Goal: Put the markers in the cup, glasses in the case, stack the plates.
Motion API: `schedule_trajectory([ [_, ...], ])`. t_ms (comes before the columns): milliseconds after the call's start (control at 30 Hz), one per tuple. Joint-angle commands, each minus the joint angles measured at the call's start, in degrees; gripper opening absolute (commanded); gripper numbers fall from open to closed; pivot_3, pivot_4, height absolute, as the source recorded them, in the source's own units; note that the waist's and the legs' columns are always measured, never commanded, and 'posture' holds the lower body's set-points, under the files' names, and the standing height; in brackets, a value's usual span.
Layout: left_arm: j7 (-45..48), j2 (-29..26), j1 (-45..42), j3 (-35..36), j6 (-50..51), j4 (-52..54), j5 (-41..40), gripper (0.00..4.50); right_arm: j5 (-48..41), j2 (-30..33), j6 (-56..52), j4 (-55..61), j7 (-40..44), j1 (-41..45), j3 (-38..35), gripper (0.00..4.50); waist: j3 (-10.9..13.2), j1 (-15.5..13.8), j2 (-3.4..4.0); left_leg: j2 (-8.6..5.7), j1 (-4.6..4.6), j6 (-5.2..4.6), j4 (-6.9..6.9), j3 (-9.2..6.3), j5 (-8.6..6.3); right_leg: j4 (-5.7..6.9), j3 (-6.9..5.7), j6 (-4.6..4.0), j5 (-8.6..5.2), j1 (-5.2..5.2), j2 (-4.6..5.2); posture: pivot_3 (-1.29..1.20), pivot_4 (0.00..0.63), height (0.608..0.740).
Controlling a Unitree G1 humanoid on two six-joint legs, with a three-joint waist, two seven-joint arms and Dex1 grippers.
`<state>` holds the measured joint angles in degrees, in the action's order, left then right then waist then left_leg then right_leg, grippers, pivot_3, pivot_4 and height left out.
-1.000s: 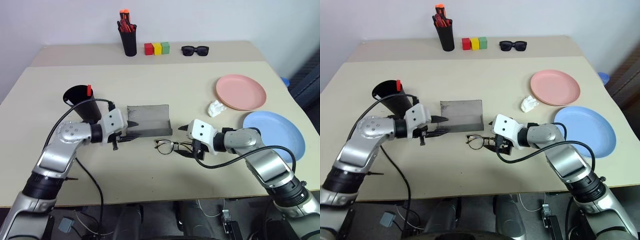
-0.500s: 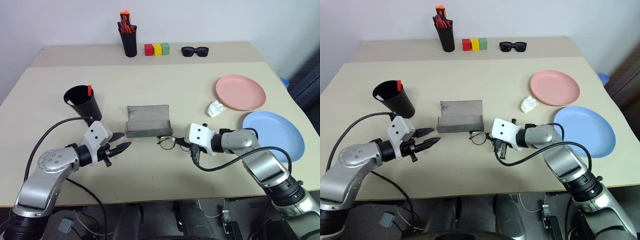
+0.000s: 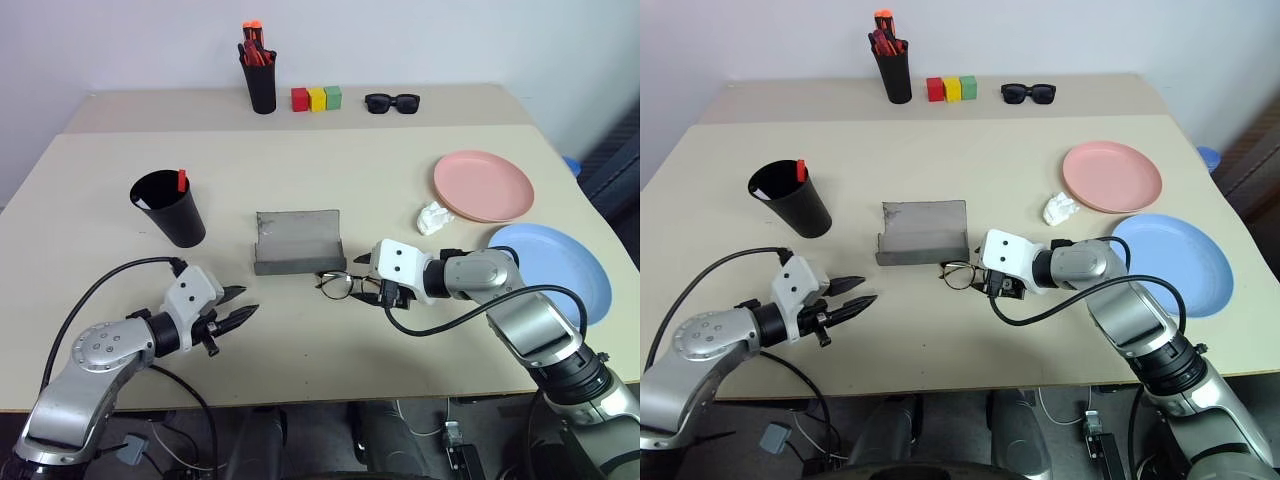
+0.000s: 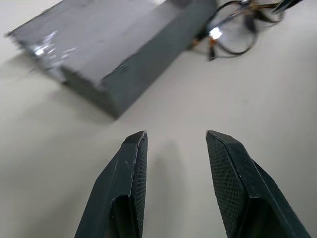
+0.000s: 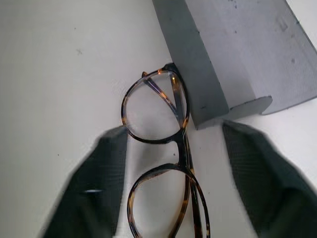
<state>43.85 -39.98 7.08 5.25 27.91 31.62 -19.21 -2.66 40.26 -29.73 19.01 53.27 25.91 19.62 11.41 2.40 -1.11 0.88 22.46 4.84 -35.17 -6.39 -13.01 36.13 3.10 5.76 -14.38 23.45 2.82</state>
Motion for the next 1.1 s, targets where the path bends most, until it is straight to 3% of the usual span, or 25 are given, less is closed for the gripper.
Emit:
schedule_trajectory([
  [33, -0.2, 0.4, 0.4, -1.0, -1.5, 2.6, 0.0, 1.88, 1.2, -0.3, 0.6, 0.5, -0.6, 1.2, -0.2, 2.81, 0.0, 0.0, 0.00, 0.00, 0.00, 0.00, 0.00, 0.00, 0.00, 0.00, 0.00, 0.00, 0.00, 0.00, 0.00, 0.00, 0.150, 0.740],
  [167, -1.0, 0.7, 0.1, -1.6, -1.0, 2.7, -0.2, 1.88, 2.7, -1.4, 1.0, -1.6, -1.4, 1.5, 0.4, 2.81, 0.0, 0.1, 0.00, 0.00, -0.01, 0.00, 0.00, 0.00, 0.00, 0.01, 0.00, 0.00, 0.00, 0.00, -0.01, 0.00, 0.150, 0.740],
  [200, -1.1, 0.7, -0.1, -1.7, -0.9, 2.8, -0.2, 1.88, 3.1, -1.7, 1.2, -2.1, -1.5, 1.5, 0.5, 2.57, 0.0, 0.1, 0.00, 0.00, -0.01, 0.00, 0.00, 0.00, 0.00, 0.01, 0.00, 0.00, 0.00, 0.00, -0.01, 0.00, 0.150, 0.740],
  [267, -1.4, 0.6, -0.5, -1.6, -0.4, 3.1, -0.4, 1.88, 3.7, -1.9, 1.8, -2.9, -1.5, 1.4, 0.9, 2.03, 0.0, 0.1, 0.00, 0.00, -0.01, 0.00, -0.01, 0.01, 0.00, 0.00, 0.00, 0.00, 0.00, 0.00, 0.00, 0.00, 0.150, 0.740],
  [400, -1.8, 0.4, -0.8, -1.5, 0.2, 3.5, -0.6, 1.88, 4.4, -2.7, 1.9, -3.4, -1.8, 1.4, 1.3, 0.06, 0.0, 0.1, 0.00, 0.00, -0.01, 0.00, 0.00, 0.00, 0.00, 0.01, 0.00, 0.00, 0.00, 0.00, -0.01, 0.00, 0.150, 0.740],
  [667, -2.6, 0.1, -0.6, 0.0, 0.7, 3.5, -0.8, 1.88, 4.8, -0.7, 2.9, -1.1, -0.2, 0.9, 0.1, 0.06, 0.0, 0.1, 0.00, 0.00, -0.02, 0.00, -0.01, 0.00, 0.00, 0.01, 0.00, 0.00, 0.01, -0.01, -0.01, 0.00, 0.150, 0.740],
  [833, -3.9, 0.2, 0.4, 5.4, 0.9, 1.7, -1.5, 1.88, -1.6, 0.7, 2.9, 5.1, 4.6, 4.1, -4.0, 0.06, 0.0, 0.2, 0.01, 0.00, -0.02, 0.00, 0.00, 0.01, 0.00, 0.01, 0.00, 0.00, 0.00, 0.01, -0.01, 0.00, 0.150, 0.740],
  [1000, -3.2, 0.7, 1.9, 10.7, 1.6, 0.5, -4.8, 1.88, -2.8, -7.3, 1.3, 0.9, 2.4, 15.4, -2.2, 0.06, 0.0, 0.9, 0.02, 0.05, -0.07, 0.00, 0.00, 0.01, 0.00, 0.05, 0.00, -0.04, 0.03, 0.01, -0.05, 0.00, 0.150, 0.740],
  [1100, -2.4, 0.2, 2.6, 11.9, 2.6, 0.8, -6.9, 1.88, 2.5, -12.7, 7.4, -8.9, 0.1, 22.1, 2.5, 0.06, 0.0, 0.7, -0.02, 0.05, -0.07, 0.00, 0.01, -0.01, 0.00, 0.05, -0.02, -0.05, 0.04, -0.01, -0.04, 0.00, 0.150, 0.740],
])
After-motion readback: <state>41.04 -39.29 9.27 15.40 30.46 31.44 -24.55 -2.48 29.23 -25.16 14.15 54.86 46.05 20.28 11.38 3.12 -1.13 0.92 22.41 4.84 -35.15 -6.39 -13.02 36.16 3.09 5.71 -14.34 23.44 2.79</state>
